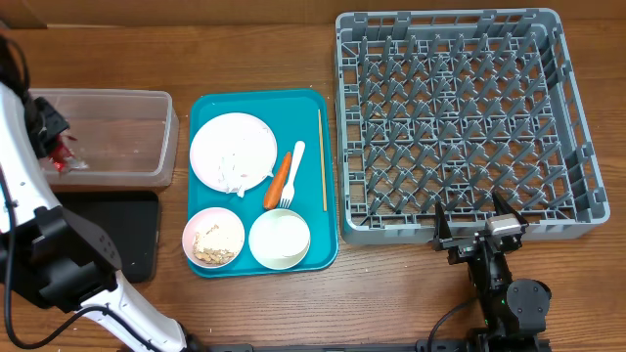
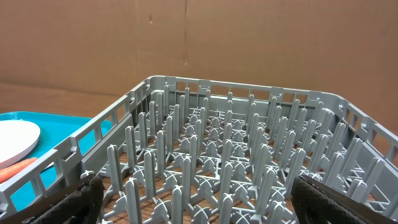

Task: Sort waste into correct bins and load items into the dishwasher rack
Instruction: 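Carry the red wrapper left and drop it into the clear bin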

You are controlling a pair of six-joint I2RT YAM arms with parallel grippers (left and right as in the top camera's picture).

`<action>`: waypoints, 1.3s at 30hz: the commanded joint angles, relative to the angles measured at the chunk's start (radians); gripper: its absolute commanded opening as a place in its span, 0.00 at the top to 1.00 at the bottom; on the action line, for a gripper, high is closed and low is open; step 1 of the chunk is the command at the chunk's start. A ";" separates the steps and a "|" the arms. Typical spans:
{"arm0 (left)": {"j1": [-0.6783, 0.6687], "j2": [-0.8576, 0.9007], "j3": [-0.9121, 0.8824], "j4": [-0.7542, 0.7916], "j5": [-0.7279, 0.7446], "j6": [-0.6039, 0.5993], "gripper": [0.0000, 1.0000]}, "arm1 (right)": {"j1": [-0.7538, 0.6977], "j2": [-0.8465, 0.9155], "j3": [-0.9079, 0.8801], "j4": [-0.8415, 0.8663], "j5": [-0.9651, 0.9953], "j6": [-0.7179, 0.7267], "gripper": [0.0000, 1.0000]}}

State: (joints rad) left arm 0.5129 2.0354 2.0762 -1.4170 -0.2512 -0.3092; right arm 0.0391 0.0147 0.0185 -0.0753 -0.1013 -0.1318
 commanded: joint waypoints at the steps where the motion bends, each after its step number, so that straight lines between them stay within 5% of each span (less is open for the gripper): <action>1: 0.017 -0.027 -0.074 0.055 0.035 0.067 0.96 | -0.005 -0.012 -0.011 0.005 -0.006 0.000 0.00; 13: 0.051 -0.014 -0.223 0.423 0.035 0.186 0.96 | -0.005 -0.012 -0.011 0.005 -0.006 0.000 0.00; 30: 0.063 0.143 -0.221 0.485 0.034 0.213 0.95 | -0.005 -0.012 -0.011 0.005 -0.005 0.000 0.00; 33: 0.063 0.140 -0.192 0.480 0.035 0.213 0.73 | -0.005 -0.012 -0.011 0.005 -0.006 0.000 0.00; 35: 0.061 0.134 -0.148 0.447 0.036 0.206 0.48 | -0.005 -0.012 -0.011 0.005 -0.005 0.000 0.00; 39: 0.043 0.095 -0.060 0.395 0.040 0.189 0.35 | -0.005 -0.012 -0.011 0.005 -0.006 0.000 0.00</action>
State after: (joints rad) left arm 0.5648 2.1807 1.9270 -0.9928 -0.2199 -0.1047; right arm 0.0391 0.0147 0.0185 -0.0750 -0.1009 -0.1314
